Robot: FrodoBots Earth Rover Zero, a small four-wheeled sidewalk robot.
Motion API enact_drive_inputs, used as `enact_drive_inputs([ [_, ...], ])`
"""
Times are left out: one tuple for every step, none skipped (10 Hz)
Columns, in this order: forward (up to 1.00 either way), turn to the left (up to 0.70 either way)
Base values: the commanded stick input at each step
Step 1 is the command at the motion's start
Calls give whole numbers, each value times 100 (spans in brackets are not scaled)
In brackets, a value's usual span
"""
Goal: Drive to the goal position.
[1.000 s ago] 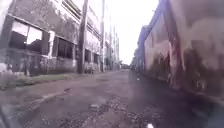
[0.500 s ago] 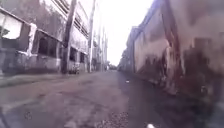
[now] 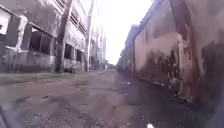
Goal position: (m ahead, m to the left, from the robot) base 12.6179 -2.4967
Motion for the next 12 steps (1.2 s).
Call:
enact_drive_inputs([
  [100,0],
  [100,0],
  [100,0],
  [100,0],
  [100,0],
  [100,0],
  [100,0],
  [100,0],
  [100,0],
  [100,0],
  [100,0],
  [100,0],
])
